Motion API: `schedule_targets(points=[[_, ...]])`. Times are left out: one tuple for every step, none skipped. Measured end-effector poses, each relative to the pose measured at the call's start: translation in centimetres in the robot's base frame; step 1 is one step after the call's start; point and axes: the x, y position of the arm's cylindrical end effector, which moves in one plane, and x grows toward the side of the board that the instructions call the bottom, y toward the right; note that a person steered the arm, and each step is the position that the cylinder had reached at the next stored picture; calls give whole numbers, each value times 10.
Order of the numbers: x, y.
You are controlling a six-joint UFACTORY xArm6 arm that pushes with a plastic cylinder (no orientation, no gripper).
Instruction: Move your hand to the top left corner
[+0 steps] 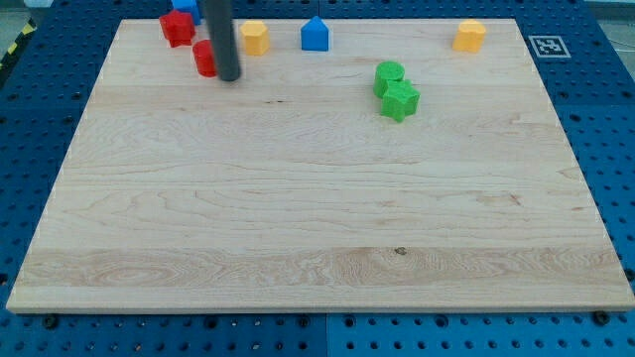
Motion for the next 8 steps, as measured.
schedule_targets(points=[[1,-41],[9,-68],[-12,-151],[-14,-154],[-17,-156],[-60,-155],[-88,-155],[-124,-156]])
